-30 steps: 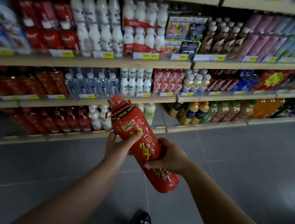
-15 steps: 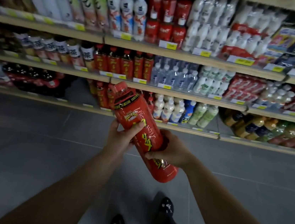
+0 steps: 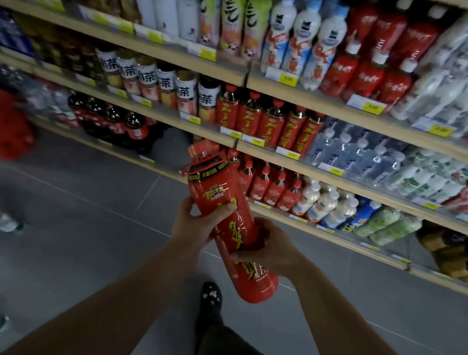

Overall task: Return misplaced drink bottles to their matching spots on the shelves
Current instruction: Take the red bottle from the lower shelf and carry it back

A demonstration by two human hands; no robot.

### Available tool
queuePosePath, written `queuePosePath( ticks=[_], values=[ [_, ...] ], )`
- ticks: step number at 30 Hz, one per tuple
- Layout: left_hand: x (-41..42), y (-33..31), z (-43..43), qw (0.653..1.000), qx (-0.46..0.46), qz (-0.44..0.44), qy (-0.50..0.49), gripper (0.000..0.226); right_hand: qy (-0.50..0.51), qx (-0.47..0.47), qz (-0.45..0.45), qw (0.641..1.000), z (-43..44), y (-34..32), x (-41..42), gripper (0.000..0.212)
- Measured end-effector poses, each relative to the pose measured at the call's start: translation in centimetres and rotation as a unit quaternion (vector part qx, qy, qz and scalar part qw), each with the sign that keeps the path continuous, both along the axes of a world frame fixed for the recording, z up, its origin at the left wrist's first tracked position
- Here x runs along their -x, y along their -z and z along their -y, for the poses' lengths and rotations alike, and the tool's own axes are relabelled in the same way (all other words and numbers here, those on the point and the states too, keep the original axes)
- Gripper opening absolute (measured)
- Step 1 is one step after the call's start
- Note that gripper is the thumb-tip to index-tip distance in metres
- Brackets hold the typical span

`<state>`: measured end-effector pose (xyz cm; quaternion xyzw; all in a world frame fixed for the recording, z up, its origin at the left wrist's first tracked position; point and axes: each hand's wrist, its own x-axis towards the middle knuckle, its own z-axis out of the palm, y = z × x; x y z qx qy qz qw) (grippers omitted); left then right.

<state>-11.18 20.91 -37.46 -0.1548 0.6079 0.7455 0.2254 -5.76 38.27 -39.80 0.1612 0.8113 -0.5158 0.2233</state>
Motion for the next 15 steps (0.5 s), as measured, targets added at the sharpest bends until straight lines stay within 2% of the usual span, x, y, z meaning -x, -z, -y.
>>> queuePosePath(
  ticks=[3,7,10,15],
  values=[
    [5.4,0.0,1.5,1.0,0.013,0.003,-0.012,0.076,-0.008,0.011,0.002,1.0,1.8,0.2,5.7,0.08],
    [11.6,0.4,4.0,0.999,0.032,0.014,-0.024,0.093,-0.044,-0.001,-0.001,0.999,4.0,0.6,12.3,0.095],
    [15.7,1.3,5.9,0.999,0.042,0.025,-0.01,0.101,-0.048,-0.013,0.005,0.999,5.7,1.2,16.5,0.097],
    [23.3,3.5,8.9,0.998,0.034,0.031,0.043,0.06,0.017,0.001,0.033,0.999,9.5,3.3,22.2,0.095]
  ],
)
